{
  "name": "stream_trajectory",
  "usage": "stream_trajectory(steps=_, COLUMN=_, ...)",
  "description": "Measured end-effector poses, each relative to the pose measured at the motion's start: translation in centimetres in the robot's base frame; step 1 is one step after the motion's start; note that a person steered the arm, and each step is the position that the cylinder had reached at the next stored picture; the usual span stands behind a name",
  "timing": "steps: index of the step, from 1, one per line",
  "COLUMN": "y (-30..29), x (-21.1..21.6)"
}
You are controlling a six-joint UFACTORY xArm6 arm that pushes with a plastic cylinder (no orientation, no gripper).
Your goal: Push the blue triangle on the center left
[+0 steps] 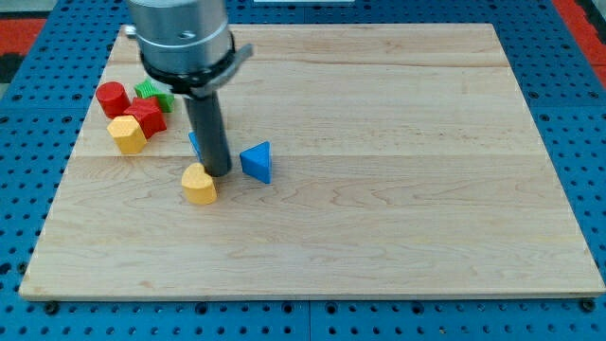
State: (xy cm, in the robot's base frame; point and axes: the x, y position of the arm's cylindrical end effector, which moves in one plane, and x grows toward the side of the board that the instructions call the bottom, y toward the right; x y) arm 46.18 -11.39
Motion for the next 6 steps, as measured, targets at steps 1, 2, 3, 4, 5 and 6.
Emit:
stream_trajectory(steps=1, y=1.2, x=1.2)
stream_trajectory(steps=2, y=6.6, x=2.3)
stream_trajectory(steps=3, y=12.0, x=2.2)
stream_trajectory(steps=4, y=9.5, x=-0.7)
stream_trajectory(steps=5, y=1.6, x=-0.7)
stream_trajectory(steps=6, y=6.6, x=-1.3)
